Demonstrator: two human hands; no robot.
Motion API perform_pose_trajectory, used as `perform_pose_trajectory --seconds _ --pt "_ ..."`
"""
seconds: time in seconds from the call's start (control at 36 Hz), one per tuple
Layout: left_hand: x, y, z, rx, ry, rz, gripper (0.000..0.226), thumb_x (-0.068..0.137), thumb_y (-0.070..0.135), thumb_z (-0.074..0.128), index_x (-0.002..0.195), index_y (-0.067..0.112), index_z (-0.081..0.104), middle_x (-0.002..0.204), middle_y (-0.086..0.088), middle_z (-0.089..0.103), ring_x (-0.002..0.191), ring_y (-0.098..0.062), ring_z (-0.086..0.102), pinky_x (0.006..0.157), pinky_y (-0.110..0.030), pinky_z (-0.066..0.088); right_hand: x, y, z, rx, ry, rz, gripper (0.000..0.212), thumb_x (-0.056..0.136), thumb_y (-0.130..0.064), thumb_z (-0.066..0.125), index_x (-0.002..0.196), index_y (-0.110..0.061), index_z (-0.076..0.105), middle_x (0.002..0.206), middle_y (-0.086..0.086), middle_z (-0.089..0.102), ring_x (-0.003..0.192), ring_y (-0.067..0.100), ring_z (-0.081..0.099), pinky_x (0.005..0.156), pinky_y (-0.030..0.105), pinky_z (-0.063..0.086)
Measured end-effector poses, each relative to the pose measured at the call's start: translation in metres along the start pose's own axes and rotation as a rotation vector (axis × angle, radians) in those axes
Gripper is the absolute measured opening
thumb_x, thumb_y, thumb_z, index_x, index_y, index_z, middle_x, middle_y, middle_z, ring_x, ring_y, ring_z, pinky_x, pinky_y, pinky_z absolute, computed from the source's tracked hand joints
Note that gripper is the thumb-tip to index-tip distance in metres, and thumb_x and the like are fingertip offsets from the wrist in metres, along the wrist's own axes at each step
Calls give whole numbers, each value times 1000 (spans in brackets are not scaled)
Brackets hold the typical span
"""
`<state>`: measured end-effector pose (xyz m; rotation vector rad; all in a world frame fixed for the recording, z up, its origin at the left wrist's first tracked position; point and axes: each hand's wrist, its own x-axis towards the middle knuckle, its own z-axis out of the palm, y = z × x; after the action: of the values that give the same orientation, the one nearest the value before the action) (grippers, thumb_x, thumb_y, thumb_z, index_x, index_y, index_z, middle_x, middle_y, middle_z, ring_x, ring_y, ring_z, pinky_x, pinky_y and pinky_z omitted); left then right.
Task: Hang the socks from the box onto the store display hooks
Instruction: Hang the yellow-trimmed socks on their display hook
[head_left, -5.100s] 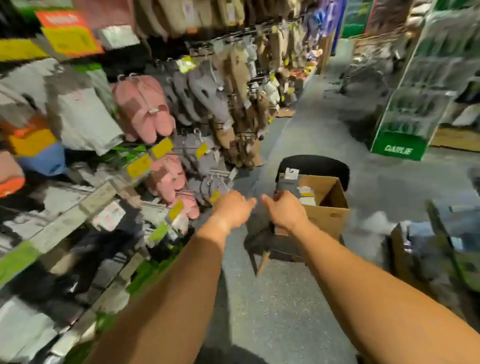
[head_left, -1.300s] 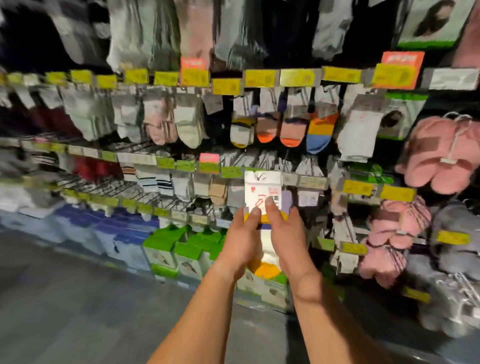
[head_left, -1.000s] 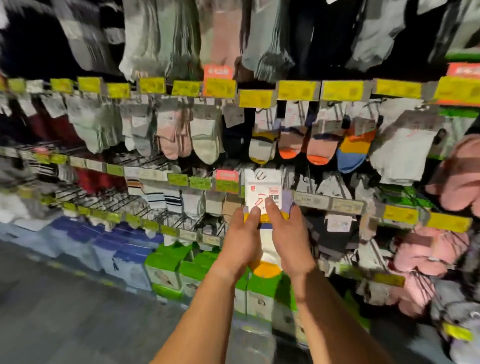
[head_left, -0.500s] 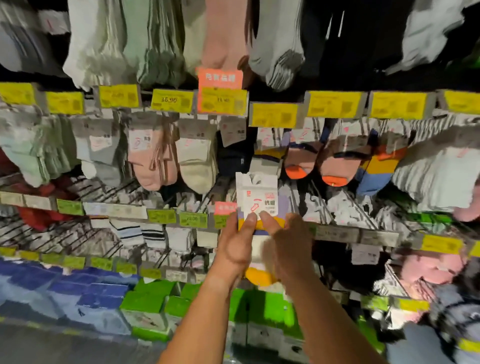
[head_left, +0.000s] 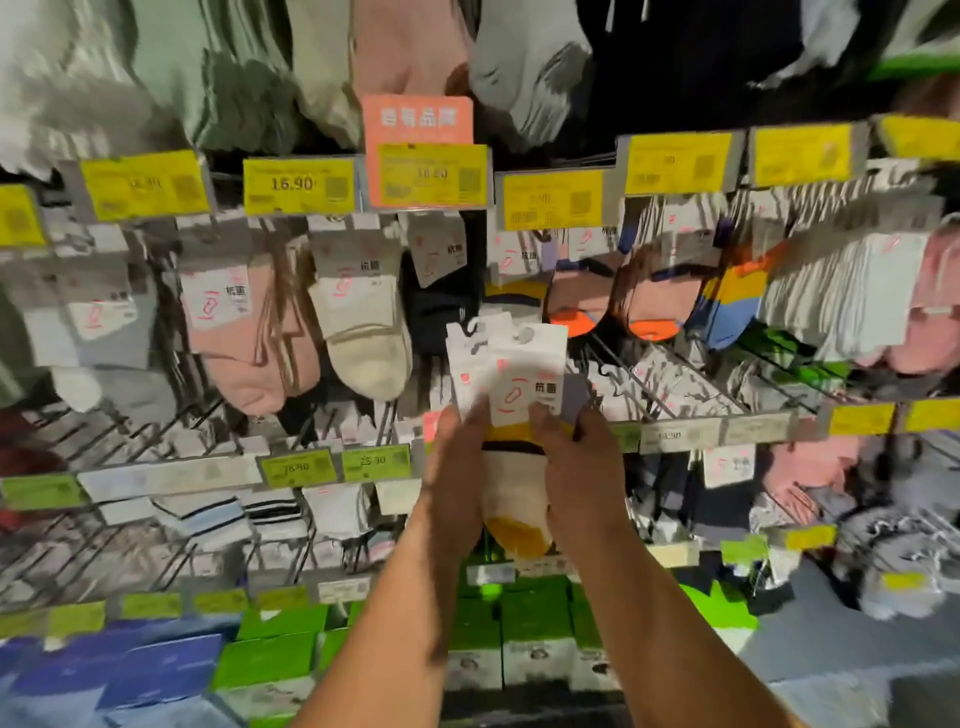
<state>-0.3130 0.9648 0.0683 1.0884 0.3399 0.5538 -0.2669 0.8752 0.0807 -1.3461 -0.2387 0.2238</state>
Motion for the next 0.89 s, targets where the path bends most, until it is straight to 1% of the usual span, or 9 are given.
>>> perform_pose_trajectory --seconds 0.08,0.17,0.25,0.31,0.39,0.5,0.64,0.75,0.89 --pt "1 -3 11 -31 -6 1 29 106 25 42 102 15 69 91 -13 75 77 -27 73 59 -36 59 9 -6 -11 98 -35 85 13 94 -17 66 85 -22 73 89 9 76 87 35 72 80 61 57" --pt "3 -9 22 -31 63 5 17 101 25 56 111 17 67 102 -14 75 86 -28 73 72 -43 61 20 -13 -28 154 -61 154 10 94 -16 66 94 -7 64 98 21 72 95 47 68 79 68 53" --pt "16 -15 23 52 211 97 19 105 16 51 120 16 62 102 -4 75 87 -19 71 73 -34 58 32 -21 -40 92 -107 135 14 91 -27 67 98 -15 69 99 17 73 95 43 69 79 67 53" --pt "21 -12 24 132 251 176 25 107 12 47 128 10 59 113 -2 73 102 -17 69 88 -32 56 41 -28 -45 29 -123 93 17 86 -36 69 95 -23 72 95 9 75 94 39 69 76 60 55" --pt "23 -2 22 269 293 261 25 108 16 45 130 15 57 124 2 69 112 -12 66 94 -27 51 50 -38 -45 -14 -136 39 9 92 -31 66 91 -24 72 91 3 75 89 32 71 72 52 58" --pt "25 8 20 363 305 290 27 108 24 45 132 17 55 126 -9 68 95 -36 65 81 -43 47 53 -47 -35 -37 -156 -29 12 96 -26 63 85 -24 68 86 -2 73 88 28 70 74 48 57" --pt "36 8 7 269 267 216 31 104 25 48 132 19 58 126 -3 71 119 -24 66 108 -55 47 55 -52 -23 -74 -177 -98 12 95 -29 63 85 -29 69 91 -6 75 91 20 70 80 44 56" --pt "43 11 0 311 223 241 39 100 31 50 136 20 56 129 1 70 123 -21 63 111 -52 44 65 -59 -21 -118 -162 -205 14 97 -29 61 84 -25 65 71 -13 67 66 9 61 57 20 46" --pt "52 13 -4 292 219 222 33 105 21 47 136 15 56 128 -3 70 122 -21 64 111 -52 45 84 -59 -21 -272 -111 -220 32 95 -34 60 95 -2 57 78 14 48 68 18 44 54 28 35"
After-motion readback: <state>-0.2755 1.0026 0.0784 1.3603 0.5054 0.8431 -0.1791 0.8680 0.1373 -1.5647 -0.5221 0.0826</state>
